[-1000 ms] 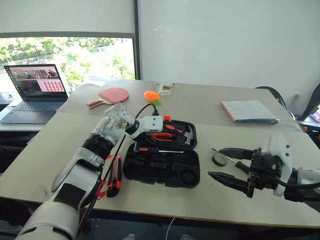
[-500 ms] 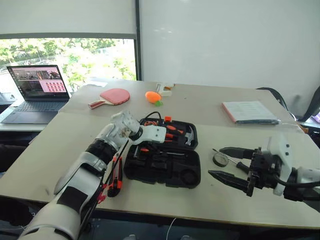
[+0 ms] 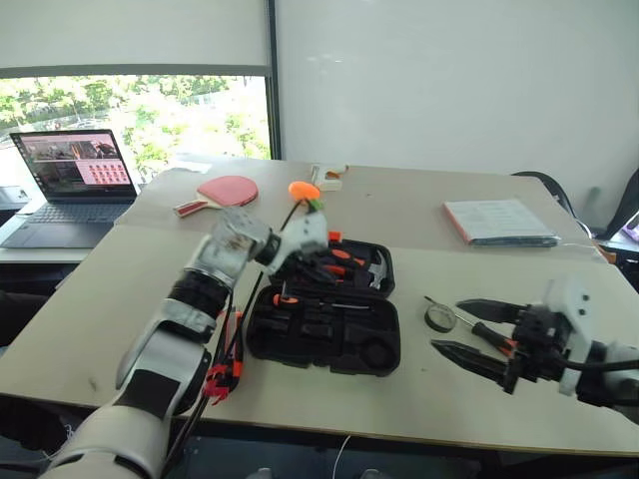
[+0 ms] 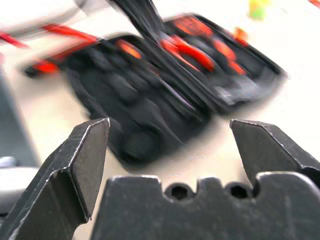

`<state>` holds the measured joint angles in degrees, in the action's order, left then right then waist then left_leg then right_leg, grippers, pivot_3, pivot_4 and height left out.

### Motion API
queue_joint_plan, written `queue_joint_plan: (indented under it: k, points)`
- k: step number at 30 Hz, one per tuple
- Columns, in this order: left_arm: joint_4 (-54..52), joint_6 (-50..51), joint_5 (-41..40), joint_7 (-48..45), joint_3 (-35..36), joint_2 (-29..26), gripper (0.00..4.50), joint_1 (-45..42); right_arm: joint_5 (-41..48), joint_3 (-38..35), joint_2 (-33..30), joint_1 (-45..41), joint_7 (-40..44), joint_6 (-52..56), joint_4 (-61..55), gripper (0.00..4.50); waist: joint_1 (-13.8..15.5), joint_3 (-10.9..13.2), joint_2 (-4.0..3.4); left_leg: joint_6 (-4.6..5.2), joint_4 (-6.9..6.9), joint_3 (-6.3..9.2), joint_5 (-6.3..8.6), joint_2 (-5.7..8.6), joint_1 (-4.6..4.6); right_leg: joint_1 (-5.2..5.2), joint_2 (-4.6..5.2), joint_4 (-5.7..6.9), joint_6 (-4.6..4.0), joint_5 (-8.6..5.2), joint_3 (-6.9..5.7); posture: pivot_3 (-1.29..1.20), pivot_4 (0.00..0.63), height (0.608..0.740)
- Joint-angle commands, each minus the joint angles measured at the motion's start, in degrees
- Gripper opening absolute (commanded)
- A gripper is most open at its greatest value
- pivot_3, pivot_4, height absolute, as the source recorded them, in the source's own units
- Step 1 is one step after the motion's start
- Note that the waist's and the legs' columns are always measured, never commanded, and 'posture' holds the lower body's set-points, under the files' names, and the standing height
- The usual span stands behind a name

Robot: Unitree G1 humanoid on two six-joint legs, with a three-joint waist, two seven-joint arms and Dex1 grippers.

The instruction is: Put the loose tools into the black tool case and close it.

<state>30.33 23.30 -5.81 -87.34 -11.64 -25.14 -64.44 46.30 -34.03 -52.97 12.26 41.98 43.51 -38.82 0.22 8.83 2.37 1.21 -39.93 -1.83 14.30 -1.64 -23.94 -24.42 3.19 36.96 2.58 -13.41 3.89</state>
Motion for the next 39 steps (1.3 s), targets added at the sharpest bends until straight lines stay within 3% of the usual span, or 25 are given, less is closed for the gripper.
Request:
queue_joint_plan:
  k: [1, 6, 9, 14, 21, 25, 28, 35, 39]
  points:
    - [-9.07, 8.84, -9.73, -4.7, 5.32, -3.71, 1.86, -0.26, -4.51, -12.14, -0.14, 6.96, 4.97, -1.96, 5.46, 4.5, -0.01, 0.0, -0.02, 0.02, 0.06, 0.01, 0.01, 0.0, 0.03, 0.02, 0.0, -0.02, 0.0, -0.04, -0.01, 0.0, 0.15, 0.737]
    - [-14.01, 12.66, -16.11, -5.16, 6.1, -7.43, 3.57, 0.96, -9.82, -23.69, -1.35, 17.89, 15.07, -4.57, 13.34, 4.5, 0.4, 0.0, -0.12, 0.02, 0.07, -0.02, 0.02, 0.08, 0.21, 0.26, 0.05, -0.16, 0.04, -0.08, -0.01, 0.0, 0.15, 0.737]
    - [-15.4, 13.16, -18.03, -5.16, 6.03, -8.96, 4.43, 1.21, -11.85, -25.46, -2.62, 20.35, 18.75, -5.68, 16.59, 4.5, 0.2, 0.01, -0.12, -0.01, 0.05, -0.05, 0.0, 0.04, 0.33, 0.32, 0.01, -0.15, 0.04, -0.08, 0.02, 0.0, 0.15, 0.737]
    - [-19.25, 14.67, -20.78, -5.13, 6.26, -10.68, 4.43, 1.67, -14.5, -17.84, -7.04, 14.58, 18.8, -7.14, 21.14, 4.5, -1.4, 0.0, -0.13, -0.06, 0.04, -0.11, -0.04, -0.02, 0.63, 0.48, -0.06, -0.1, 0.23, -0.19, 0.14, 0.0, 0.15, 0.737]
    - [-25.52, 13.86, -21.12, -0.6, 6.3, -11.01, 4.43, 3.78, -20.34, 7.09, -12.3, -5.62, 13.92, -6.45, 27.91, 4.5, -2.23, 0.01, -0.29, -0.07, 0.13, -0.11, -0.04, -0.06, 0.64, 0.35, -0.16, 0.06, -0.15, -0.1, 0.25, 0.0, 0.15, 0.737]
    - [-27.78, 14.13, -21.46, 1.39, 6.66, -11.73, 4.43, 4.62, -26.59, 20.65, -12.26, -18.75, 11.28, -4.98, 34.89, 4.5, -1.81, 0.08, -0.4, -0.06, 0.11, -0.11, -0.03, -0.05, 0.52, 0.26, -0.15, 0.05, -0.14, -0.12, 0.22, 0.0, 0.15, 0.737]
    - [-29.58, 14.81, -22.17, 2.67, 7.27, -12.73, 4.43, 5.12, -29.24, 29.41, -11.39, -26.58, 13.84, -3.26, 39.56, 4.5, -1.65, 0.1, -0.42, -0.06, 0.1, -0.14, -0.03, 0.02, 0.48, 0.22, -0.07, 0.04, -0.1, -0.13, 0.23, 0.0, 0.15, 0.737]
    - [-31.21, 15.51, -23.45, 4.76, 7.38, -13.18, 4.43, 5.3, -36.39, 39.26, -9.22, -34.56, 14.72, -5.54, 49.61, 4.5, -0.93, 0.1, -0.42, -0.06, 0.09, -0.15, -0.03, 0.03, 0.42, 0.18, -0.05, 0.03, -0.09, -0.13, 0.18, 0.0, 0.15, 0.737]
    - [-31.95, 15.66, -24.18, 5.54, 7.39, -13.46, 4.5, 5.58, -38.08, 41.1, -7.83, -36.54, 15.94, -6.91, 53.11, 3.5, -1.07, 0.1, -0.42, -0.06, 0.09, -0.15, -0.03, 0.02, 0.45, 0.19, -0.06, 0.04, -0.1, -0.13, 0.18, 0.0, 0.15, 0.737]
